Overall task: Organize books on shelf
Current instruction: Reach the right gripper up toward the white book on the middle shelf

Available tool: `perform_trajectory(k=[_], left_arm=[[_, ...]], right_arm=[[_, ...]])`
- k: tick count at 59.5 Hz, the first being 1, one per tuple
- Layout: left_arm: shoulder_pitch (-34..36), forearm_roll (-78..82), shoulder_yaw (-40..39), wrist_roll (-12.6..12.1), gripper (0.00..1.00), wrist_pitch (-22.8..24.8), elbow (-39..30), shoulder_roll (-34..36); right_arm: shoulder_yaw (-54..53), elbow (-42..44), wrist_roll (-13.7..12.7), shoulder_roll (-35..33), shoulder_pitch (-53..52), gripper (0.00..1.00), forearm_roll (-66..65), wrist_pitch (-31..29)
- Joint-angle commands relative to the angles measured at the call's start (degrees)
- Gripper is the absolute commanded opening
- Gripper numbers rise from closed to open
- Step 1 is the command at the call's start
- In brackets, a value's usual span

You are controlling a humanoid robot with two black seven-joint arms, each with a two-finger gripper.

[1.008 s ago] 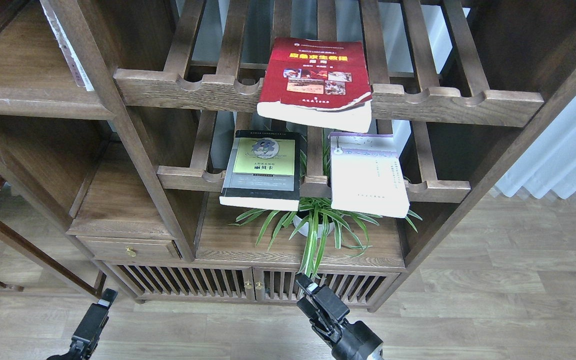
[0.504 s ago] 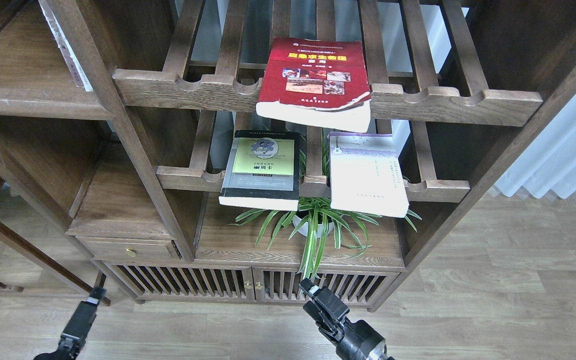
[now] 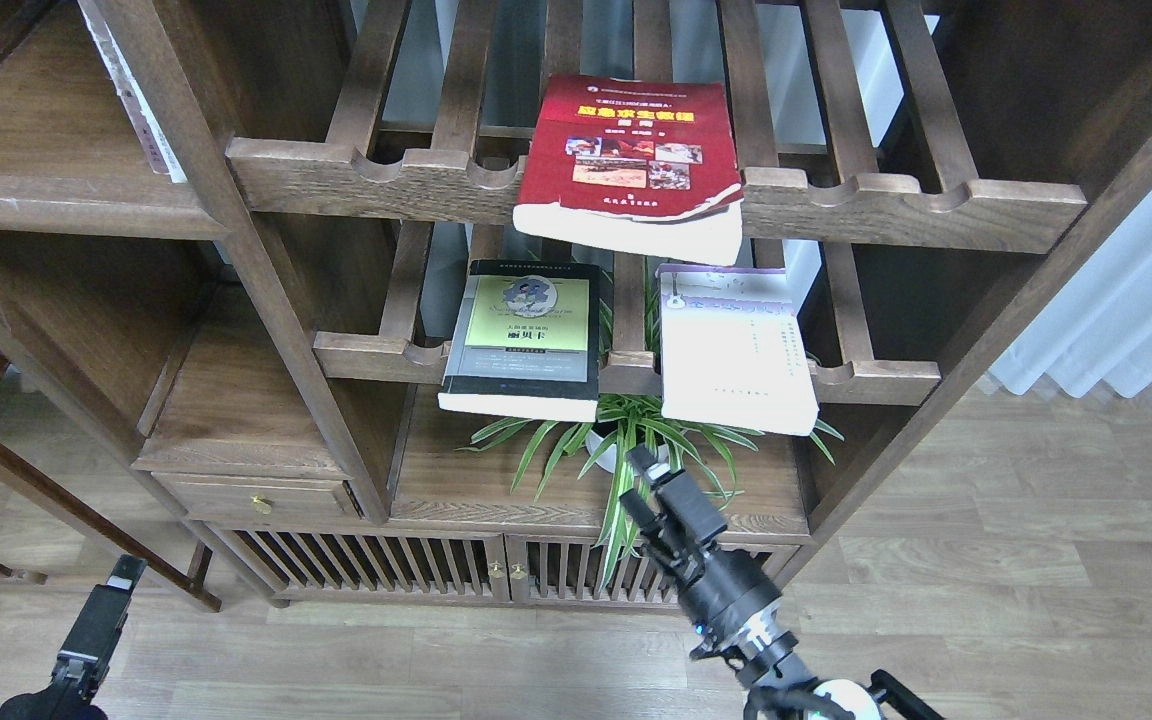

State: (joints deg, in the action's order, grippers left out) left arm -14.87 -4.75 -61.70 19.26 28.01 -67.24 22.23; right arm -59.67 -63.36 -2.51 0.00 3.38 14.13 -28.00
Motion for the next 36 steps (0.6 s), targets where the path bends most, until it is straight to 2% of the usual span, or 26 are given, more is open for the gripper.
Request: perform_trajectory(k=[1,15,25,36], left_arm=[[0.19,0.00,-0.35,-0.01,1.00,-0.01,0.09,0.09],[0.28,0.00,-1.94,-0.01,1.00,-0.01,0.35,0.18],[0.28,0.00,-1.94,-0.01,1.00,-0.01,0.35,0.62],[0.28,0.00,-3.17,-0.01,1.00,-0.01,0.97,0.53]], right_arm=[[-0.71,1.84,0.66,0.00,-2.50,1.00,2.40,0.00],[-0.80,2.63,2.07,0.00,-3.73,1.00,3.10,0.00],[-3.08,6.41,3.91,0.00,-5.93,0.99,3.36,0.00],[-4.14,8.61,4.35,0.00,-6.98,0.93,7.23,0.00]])
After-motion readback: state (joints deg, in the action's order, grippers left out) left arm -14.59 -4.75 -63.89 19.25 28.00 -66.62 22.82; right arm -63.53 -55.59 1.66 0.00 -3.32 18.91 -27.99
